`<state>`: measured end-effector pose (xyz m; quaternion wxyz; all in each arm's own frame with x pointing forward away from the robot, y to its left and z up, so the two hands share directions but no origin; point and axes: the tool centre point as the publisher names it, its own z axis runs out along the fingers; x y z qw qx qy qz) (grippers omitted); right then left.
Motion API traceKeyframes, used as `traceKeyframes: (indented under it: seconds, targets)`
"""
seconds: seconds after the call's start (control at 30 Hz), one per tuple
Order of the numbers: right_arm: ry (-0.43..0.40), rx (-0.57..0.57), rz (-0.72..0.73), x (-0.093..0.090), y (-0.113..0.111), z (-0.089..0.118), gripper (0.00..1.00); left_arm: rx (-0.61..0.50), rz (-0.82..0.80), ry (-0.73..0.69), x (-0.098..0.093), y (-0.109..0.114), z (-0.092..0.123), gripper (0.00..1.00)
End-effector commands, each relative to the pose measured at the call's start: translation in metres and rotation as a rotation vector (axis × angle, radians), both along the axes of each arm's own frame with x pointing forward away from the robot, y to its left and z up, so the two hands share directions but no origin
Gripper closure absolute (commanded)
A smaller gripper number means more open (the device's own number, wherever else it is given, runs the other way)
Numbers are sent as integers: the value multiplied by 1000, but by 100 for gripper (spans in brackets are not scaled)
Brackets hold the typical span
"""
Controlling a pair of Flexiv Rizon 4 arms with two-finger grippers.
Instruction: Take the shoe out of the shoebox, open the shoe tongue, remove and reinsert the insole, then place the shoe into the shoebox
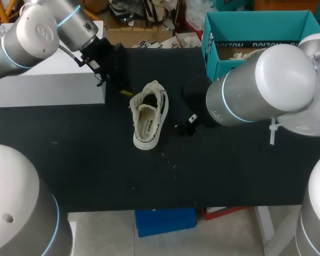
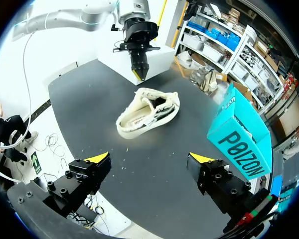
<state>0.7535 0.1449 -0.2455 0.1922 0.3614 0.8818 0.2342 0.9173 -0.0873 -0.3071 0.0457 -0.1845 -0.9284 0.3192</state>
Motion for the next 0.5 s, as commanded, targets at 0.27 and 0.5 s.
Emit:
traceKeyframes:
  seconds: [0.27,0.5]
  targets:
    - [-1,2,0,-1,-1,-1,0,24,34,-2,-9,14,0,0]
    - [-1,2,0,-1,-1,-1,0,24,34,-2,-9,14,0,0]
